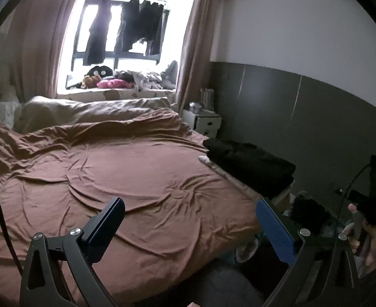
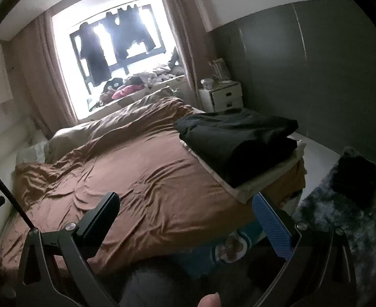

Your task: Fold large clothes

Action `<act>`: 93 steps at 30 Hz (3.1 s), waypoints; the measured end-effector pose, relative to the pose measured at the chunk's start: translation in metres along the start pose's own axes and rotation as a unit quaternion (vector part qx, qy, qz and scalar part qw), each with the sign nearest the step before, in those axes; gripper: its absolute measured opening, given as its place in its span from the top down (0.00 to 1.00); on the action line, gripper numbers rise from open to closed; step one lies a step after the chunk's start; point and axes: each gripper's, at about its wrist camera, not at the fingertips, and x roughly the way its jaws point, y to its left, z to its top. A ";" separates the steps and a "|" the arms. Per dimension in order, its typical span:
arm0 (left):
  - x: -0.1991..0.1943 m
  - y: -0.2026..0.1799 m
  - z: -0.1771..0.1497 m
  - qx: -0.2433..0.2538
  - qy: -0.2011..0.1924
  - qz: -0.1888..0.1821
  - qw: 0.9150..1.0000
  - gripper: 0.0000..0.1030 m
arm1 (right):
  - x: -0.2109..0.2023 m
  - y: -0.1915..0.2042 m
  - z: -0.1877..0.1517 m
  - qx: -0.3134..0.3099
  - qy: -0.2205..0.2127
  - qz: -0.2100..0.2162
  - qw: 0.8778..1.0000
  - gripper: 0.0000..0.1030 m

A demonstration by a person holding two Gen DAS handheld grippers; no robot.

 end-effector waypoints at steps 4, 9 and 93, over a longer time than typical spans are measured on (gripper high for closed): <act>-0.030 0.001 -0.014 -0.005 -0.018 0.004 1.000 0.00 | -0.015 -0.002 -0.006 -0.012 0.007 0.030 0.999 0.00; -0.066 0.000 -0.028 -0.006 -0.040 0.015 0.999 0.00 | -0.037 -0.006 -0.018 -0.025 -0.003 0.040 0.999 0.00; -0.137 -0.003 -0.091 -0.026 -0.057 0.089 0.994 0.00 | -0.049 0.045 -0.083 -0.085 -0.005 0.073 0.994 0.00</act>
